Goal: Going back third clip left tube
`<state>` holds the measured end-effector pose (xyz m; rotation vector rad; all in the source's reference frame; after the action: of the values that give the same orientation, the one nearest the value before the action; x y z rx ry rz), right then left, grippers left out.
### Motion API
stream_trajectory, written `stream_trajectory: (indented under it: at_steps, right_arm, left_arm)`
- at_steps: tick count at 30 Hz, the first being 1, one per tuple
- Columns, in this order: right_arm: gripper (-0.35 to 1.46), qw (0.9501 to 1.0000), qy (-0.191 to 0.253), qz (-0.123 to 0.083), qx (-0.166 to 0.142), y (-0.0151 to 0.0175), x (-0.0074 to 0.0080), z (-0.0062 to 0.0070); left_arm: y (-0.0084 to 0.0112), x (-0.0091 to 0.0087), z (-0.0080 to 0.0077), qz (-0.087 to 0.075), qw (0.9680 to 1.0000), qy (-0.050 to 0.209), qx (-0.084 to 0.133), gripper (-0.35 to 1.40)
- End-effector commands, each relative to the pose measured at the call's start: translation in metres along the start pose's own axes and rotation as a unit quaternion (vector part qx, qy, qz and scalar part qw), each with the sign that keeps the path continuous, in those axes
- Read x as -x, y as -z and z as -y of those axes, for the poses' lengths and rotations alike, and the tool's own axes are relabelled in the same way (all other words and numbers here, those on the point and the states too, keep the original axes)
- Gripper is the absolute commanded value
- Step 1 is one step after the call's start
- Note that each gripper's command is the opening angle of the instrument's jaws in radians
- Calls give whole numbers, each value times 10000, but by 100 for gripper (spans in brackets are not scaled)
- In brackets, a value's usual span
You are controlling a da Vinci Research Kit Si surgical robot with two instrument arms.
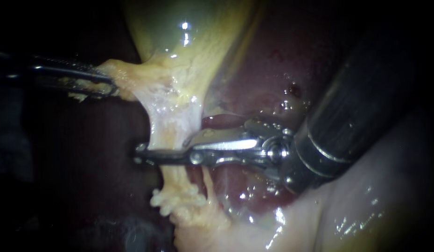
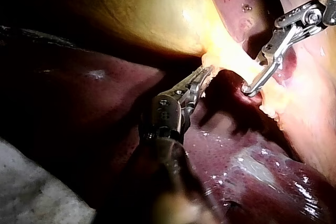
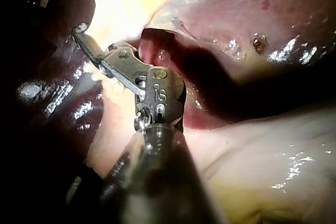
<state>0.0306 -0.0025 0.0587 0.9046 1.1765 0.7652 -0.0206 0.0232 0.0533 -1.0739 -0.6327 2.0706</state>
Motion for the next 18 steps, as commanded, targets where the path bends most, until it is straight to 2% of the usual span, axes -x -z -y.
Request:
stream_trajectory:
  at_steps: [1, 9, 11, 13, 15, 18]
  right_arm:
    - [-35, 10000, -2, -2, 0, 0, 0, 0]
    - [-35, 10000, 0, 45, -84, 1, 1, 0]
    - [-16, 9997, 8, 138, -218, 0, 3, 0]
    - [16, 9994, 231, 105, -243, -5, 6, -1]
    - [36, 9993, 273, 90, -239, -12, 9, -2]
    - [44, 9992, 287, 38, -257, -19, 11, -5]
  left_arm:
    - [0, 0, 0, 1, 10000, -3, 1, -35]
    - [-1, 1, 0, 1, 10000, -5, -1, -35]
    - [-1, 1, 0, 0, 10000, -5, -2, -35]
    - [-1, 1, 1, 0, 10000, -5, -2, -35]
    - [-1, 1, 1, 0, 10000, -6, -1, -35]
    - [-1, 1, 1, 1, 10000, -6, -1, -35]
